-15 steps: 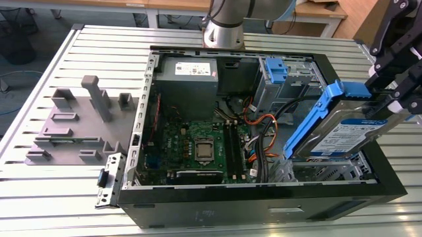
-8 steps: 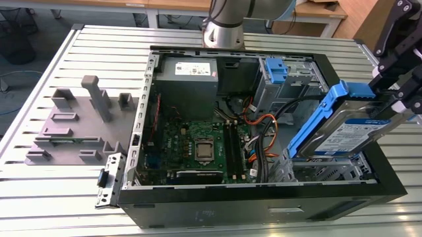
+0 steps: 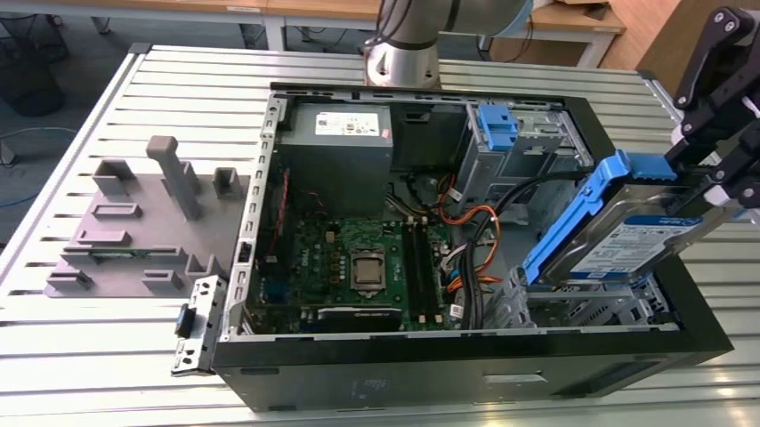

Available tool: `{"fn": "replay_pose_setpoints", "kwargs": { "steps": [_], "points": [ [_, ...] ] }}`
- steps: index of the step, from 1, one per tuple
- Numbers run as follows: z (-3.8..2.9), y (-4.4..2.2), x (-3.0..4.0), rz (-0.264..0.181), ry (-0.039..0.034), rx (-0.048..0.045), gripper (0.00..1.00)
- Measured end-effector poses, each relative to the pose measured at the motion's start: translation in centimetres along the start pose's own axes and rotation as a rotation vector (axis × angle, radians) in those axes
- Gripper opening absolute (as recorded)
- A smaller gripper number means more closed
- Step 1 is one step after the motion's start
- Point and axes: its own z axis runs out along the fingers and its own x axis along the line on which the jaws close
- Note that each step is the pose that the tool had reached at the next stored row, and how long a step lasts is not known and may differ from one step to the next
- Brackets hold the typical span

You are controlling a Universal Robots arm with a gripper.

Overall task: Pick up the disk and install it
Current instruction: 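Pick up the disk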

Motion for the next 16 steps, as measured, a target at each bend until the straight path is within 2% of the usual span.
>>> {"fn": "replay_pose_setpoints", "kwargs": {
  "steps": [16],
  "points": [
    [0.97,-0.29,-0.24,0.006,0.002,0.0004,0.35]
  ]
}}
